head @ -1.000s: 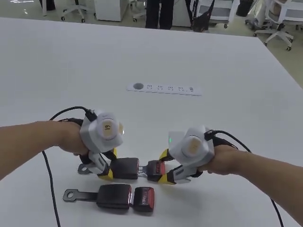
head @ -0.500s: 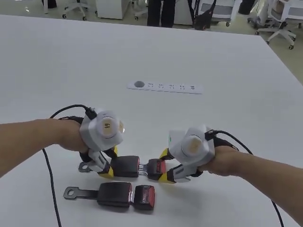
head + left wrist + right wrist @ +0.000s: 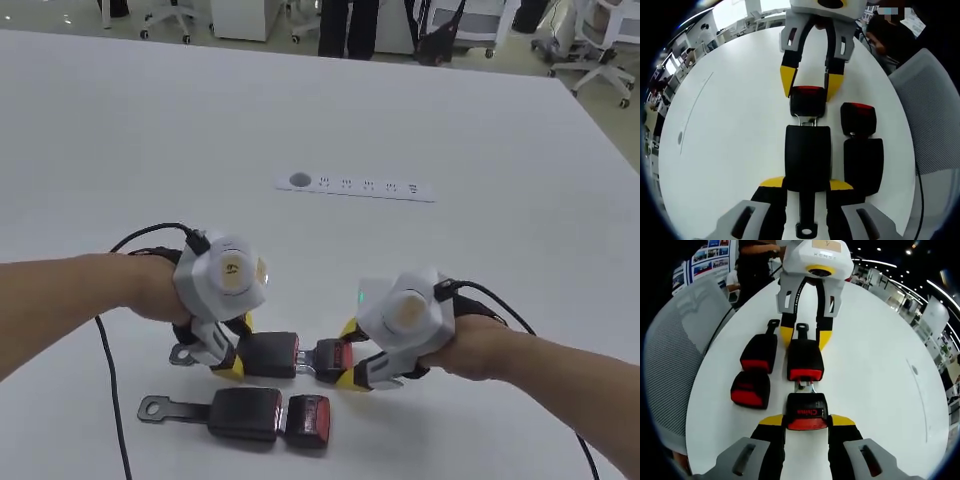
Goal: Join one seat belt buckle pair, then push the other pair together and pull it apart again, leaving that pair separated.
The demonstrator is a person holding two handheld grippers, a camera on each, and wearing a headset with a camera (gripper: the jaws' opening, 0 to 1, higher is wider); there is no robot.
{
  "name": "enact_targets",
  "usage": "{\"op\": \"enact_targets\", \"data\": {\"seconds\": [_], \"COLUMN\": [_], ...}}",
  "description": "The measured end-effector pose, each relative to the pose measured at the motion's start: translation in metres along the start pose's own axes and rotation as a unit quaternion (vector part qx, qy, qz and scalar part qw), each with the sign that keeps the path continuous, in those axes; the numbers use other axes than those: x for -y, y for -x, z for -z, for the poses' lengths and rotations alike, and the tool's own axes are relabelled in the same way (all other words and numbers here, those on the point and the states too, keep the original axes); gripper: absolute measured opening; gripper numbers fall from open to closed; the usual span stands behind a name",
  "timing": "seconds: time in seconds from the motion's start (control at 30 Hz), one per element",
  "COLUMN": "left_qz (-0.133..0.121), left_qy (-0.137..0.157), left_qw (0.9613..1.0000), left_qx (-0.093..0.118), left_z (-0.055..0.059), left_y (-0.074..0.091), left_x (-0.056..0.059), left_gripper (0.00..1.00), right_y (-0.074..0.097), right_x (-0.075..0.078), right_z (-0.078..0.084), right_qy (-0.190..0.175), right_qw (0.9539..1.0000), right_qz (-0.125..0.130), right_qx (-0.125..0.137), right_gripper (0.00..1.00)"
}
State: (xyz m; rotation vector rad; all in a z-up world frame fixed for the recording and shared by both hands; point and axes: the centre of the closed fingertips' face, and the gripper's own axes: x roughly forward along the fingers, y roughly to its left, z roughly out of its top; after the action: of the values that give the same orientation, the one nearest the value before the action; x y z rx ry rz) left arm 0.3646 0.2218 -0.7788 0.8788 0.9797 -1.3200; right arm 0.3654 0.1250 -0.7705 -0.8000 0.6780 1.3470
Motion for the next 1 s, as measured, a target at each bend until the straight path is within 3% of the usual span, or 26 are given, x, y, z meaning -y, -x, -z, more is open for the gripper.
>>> {"op": "enact_targets", "data": {"seconds": [1.0], "left_qz": [-0.002], "left_qy": [0.003], "left_qw": [1.0000], "left_qx": [-0.002], "left_z": [0.0020], "left_y": [-0.0016], "left_x": [-0.0010], "left_gripper": [0.30], "right_y": [-0.0026], "right_x": [0.0025], "right_z": [-0.0025], "right_qy": [-0.013], "right_qw": [0.9998], "right_qz": [0.006], "right_qx": [-0.015], "right_gripper": [0.28]}}
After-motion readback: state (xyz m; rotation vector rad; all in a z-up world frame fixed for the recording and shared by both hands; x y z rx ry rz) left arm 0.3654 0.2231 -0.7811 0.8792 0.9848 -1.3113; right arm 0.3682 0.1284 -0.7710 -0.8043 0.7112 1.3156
